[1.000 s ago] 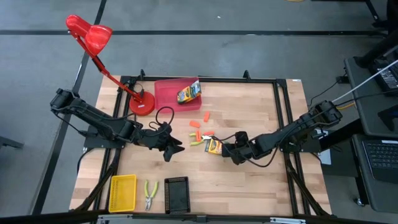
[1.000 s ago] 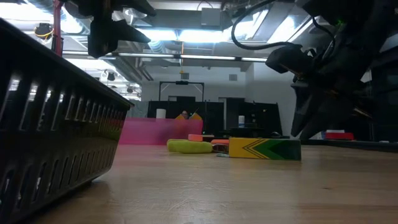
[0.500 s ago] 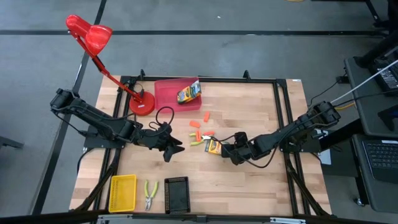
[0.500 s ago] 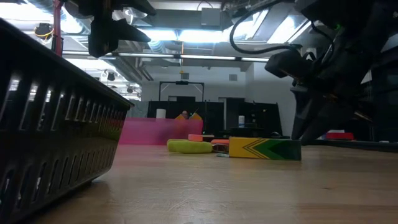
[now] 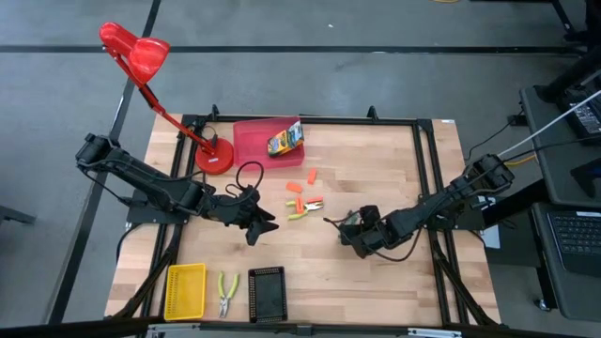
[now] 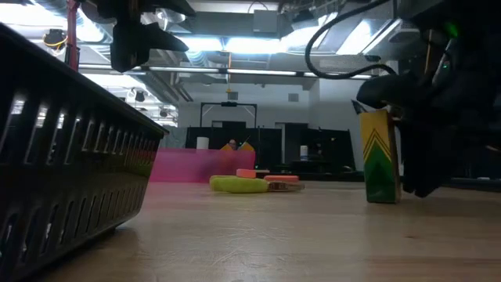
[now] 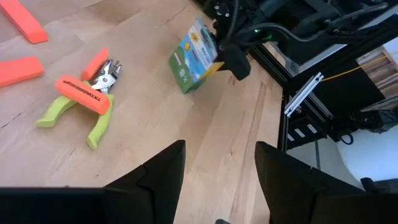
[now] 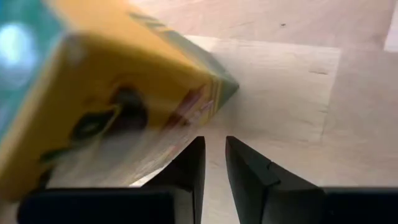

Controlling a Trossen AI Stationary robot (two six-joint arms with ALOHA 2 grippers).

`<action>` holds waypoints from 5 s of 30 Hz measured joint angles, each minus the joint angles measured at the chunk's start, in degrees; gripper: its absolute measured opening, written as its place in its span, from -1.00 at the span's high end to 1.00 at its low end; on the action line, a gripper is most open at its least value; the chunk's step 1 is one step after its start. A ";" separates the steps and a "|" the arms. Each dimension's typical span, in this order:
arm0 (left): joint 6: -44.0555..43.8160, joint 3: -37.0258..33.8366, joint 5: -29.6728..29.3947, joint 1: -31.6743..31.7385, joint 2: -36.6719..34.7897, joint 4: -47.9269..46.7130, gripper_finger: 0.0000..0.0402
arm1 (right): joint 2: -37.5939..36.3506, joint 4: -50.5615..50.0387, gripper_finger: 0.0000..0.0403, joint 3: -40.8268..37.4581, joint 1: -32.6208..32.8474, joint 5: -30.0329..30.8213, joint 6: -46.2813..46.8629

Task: Pick & Place School Supplies
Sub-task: Put the crayon box into the red bin

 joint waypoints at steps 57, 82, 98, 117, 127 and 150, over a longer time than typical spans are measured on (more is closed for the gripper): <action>17.57 37.78 0.51 9.63 48.27 9.74 0.04 | -2.36 1.81 0.66 3.37 22.24 15.30 8.02; 17.94 38.25 8.38 12.81 50.92 8.65 0.43 | -2.34 3.90 0.66 3.34 22.53 17.37 7.52; 17.58 38.16 9.66 18.31 48.29 14.25 0.98 | -2.34 4.28 0.66 3.32 22.51 20.16 7.78; 23.50 38.17 -10.68 34.39 28.01 -13.74 0.99 | -2.34 4.18 0.66 3.30 20.34 26.39 7.48; 15.49 32.04 -20.39 37.34 17.85 -24.56 0.99 | -2.32 3.87 0.66 3.30 18.38 28.93 5.84; 5.33 12.70 -19.52 39.55 15.91 -8.97 0.99 | -2.32 4.71 0.66 3.30 17.89 28.61 6.06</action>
